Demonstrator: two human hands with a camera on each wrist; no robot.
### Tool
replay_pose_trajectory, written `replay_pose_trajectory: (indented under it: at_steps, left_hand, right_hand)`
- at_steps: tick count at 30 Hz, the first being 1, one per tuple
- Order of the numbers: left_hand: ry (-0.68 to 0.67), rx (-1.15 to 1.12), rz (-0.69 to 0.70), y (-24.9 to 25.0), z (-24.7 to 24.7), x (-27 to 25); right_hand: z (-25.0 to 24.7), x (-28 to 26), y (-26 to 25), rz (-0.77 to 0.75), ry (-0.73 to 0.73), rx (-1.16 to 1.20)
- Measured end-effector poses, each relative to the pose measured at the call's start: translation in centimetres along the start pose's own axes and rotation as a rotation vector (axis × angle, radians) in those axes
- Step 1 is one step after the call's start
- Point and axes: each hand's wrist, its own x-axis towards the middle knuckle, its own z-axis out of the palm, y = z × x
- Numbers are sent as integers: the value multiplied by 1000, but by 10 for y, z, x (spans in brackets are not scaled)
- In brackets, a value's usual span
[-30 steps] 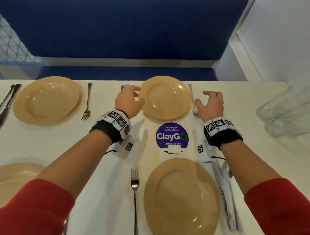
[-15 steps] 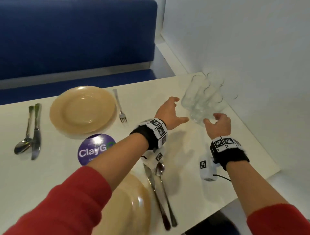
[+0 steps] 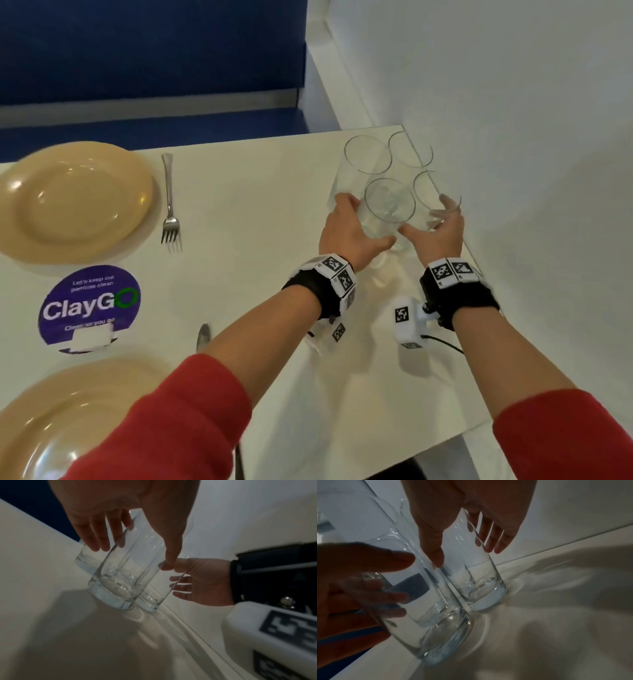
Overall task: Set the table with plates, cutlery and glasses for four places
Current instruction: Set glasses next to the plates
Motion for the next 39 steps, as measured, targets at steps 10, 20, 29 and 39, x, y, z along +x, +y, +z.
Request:
replay_pose_trajectory:
  at_steps: [10,20,29,39]
  left_hand:
    - [183,-135,-24,-30,-52,-42]
    - [572,-73,-92,-119,-263,-121]
    - [698,-2,-256,-197,-366,-164]
    - [670,33,-281,-226,-381,-162]
  right_hand:
    - [11,-60,-15,-123,-19,190]
    - [120,-195,-118,-347,-351,321]
    - [180,-287,-120,-355,-522,172]
    - [187,-297,-103,-284,-496,110]
